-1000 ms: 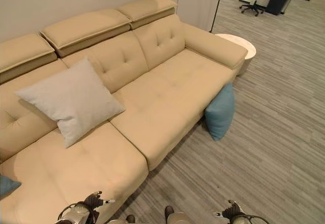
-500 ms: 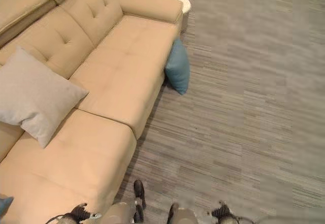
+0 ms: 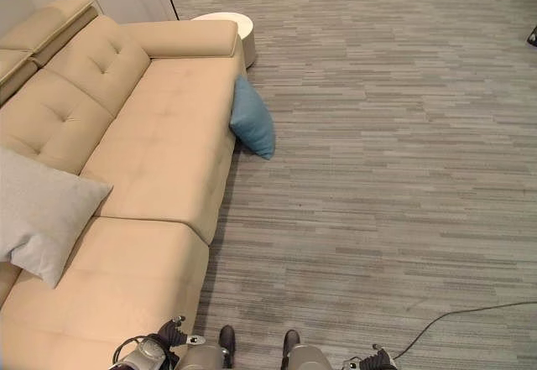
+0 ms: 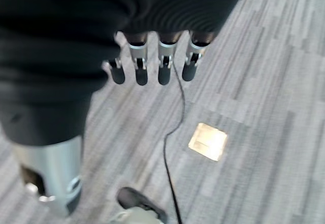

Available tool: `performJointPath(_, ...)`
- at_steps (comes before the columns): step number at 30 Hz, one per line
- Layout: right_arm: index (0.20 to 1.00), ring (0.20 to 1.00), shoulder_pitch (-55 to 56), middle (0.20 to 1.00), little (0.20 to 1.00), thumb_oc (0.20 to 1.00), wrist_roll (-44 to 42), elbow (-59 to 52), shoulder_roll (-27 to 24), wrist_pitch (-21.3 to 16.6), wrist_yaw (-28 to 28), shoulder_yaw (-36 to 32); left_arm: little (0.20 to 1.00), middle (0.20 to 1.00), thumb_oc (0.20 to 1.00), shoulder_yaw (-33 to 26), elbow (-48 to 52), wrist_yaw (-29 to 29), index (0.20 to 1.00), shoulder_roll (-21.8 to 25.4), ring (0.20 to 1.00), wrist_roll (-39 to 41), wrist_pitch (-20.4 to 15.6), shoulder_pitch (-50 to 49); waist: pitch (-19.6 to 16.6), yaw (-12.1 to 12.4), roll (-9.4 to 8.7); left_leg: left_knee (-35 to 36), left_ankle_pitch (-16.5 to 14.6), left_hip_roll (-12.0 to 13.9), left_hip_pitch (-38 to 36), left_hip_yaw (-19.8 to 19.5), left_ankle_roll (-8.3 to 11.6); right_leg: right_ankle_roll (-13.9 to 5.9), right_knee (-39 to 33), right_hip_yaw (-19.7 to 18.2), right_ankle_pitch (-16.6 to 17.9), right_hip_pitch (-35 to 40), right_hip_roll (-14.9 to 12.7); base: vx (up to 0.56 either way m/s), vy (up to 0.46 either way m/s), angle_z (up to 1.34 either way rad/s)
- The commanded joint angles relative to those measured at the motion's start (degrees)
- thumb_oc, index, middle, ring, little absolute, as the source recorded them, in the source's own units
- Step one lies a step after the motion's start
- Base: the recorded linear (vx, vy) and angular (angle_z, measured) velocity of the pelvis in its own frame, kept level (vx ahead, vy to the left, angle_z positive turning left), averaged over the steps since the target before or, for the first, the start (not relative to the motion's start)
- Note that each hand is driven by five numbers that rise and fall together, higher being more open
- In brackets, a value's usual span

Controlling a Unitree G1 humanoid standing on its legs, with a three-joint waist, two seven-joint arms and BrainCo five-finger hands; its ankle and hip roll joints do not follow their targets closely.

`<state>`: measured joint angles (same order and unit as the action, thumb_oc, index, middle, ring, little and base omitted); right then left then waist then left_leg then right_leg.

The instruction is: Pick up all the scattered cushions and arrange them neatly on the sofa.

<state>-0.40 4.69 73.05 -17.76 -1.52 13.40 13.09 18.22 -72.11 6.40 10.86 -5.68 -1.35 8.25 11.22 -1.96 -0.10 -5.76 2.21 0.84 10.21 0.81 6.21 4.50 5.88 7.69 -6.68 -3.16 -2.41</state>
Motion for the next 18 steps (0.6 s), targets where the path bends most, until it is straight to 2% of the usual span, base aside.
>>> performJointPath(1,1.0,1.0,-1.4,1.0,1.0,1.0,-1.3,-1.5,-0.9,-0.5,1.4,0.1,1.0,1.0,1.0,1.2,1.1,-0.2,1.0,0.5,1.0,-0.8,-0.1,-0.7,1.2,2.3,-1.85,-4.0,-1.5,-2.0,4.5,0.7,-3.84,-7.8,-3.0,-2.4,-1.3,5.9,2.1,0.15,-0.008,-0.13)
performJointPath(4,1.0,1.0,-1.6,1.0,1.0,1.0,-1.2,-2.0,-0.9,-0.2,1.3,0.4,1.0,1.0,1.0,1.0,1.6,-0.3,1.0,0.8,1.0,-0.4,-0.2,-0.7,0.7,3.3,-1.33,0.1,0.0,-2.5,4.8,-0.5,-3.85,-7.47,-3.0,-5.6,-2.8,7.7,3.8,0.24,0.029,-0.46)
performJointPath(9,1.0,1.0,-1.3,1.0,1.0,1.0,-0.4,-2.2,-0.8,0.0,1.0,0.5,1.0,1.0,1.0,1.2,2.6,-0.1,1.0,1.1,1.0,-0.2,-0.2,-0.7,-1.9,3.0,-2.12,0.0,-0.5,-2.7,3.3,0.8,-5.1,-8.18,-2.4,-7.7,-4.1,9.2,2.6,0.28,0.083,-0.76)
performJointPath(11,1.0,1.0,-1.1,1.0,1.0,1.0,0.3,-2.1,-0.7,0.2,0.8,0.6,1.0,1.0,1.0,1.2,3.1,-0.2,1.0,1.0,1.0,0.1,-0.3,-0.7,-2.5,3.1,-2.34,-0.4,-1.8,-2.9,2.8,1.8,-5.95,-9.08,-1.1,-7.9,-4.3,9.0,1.5,0.2,0.11,-0.44)
performJointPath(14,1.0,1.0,-2.4,1.0,1.0,1.0,1.8,-1.8,-0.7,0.8,0.7,1.2,1.0,1.0,1.0,1.7,4.8,1.6,1.0,1.2,1.0,-0.3,0.3,0.9,-2.5,3.5,-2.11,-1.1,-4.9,-2.9,0.6,3.7,-7.93,-12.32,8.3,-7.5,-1.8,4.7,-0.6,0.21,0.1,-0.54)
performJointPath(15,1.0,1.0,-3.7,1.0,1.0,1.0,2.1,-1.8,-1.5,1.2,0.4,1.2,1.0,1.0,1.0,1.8,5.9,1.4,1.0,1.6,1.0,0.5,-0.1,0.9,-1.8,3.5,-1.48,-1.3,-6.0,-2.6,-0.7,4.6,-8.67,-14.11,15.6,-5.9,1.0,0.4,-1.7,0.15,0.074,-0.71)
performJointPath(16,1.0,1.0,-4.3,1.0,1.0,1.0,2.3,-2.4,-1.5,1.0,0.7,0.9,1.0,1.0,1.0,1.4,5.7,1.3,1.0,1.7,1.0,1.1,-0.1,1.0,-1.2,3.2,-1.01,-1.2,-6.6,-2.2,-2.1,5.0,-8.82,-14.94,18.9,-3.9,2.5,-2.4,-2.8,0.15,0.053,-0.77)
performJointPath(17,1.0,1.0,-4.9,1.0,1.0,1.0,2.1,-2.8,-1.9,0.9,0.6,0.8,1.0,1.0,1.0,1.1,5.5,1.6,1.0,2.0,1.0,1.5,-0.2,1.2,-0.6,3.1,-0.56,-0.9,-7.1,-1.9,-3.4,5.6,-8.85,-15.11,19.6,-1.5,3.0,-4.1,-4.3,0.22,0.004,-0.46)
performJointPath(18,1.0,1.0,-6.0,1.0,1.0,1.0,2.1,-3.3,-2.3,0.7,1.2,0.9,1.0,1.0,1.0,0.6,5.5,1.9,1.0,2.2,1.0,2.2,-0.4,1.4,-0.3,2.9,0.16,-0.1,-7.9,-1.6,-5.3,6.0,-8.51,-13.97,16.2,2.7,1.5,-5.8,-5.9,0.28,-0.034,-0.34)
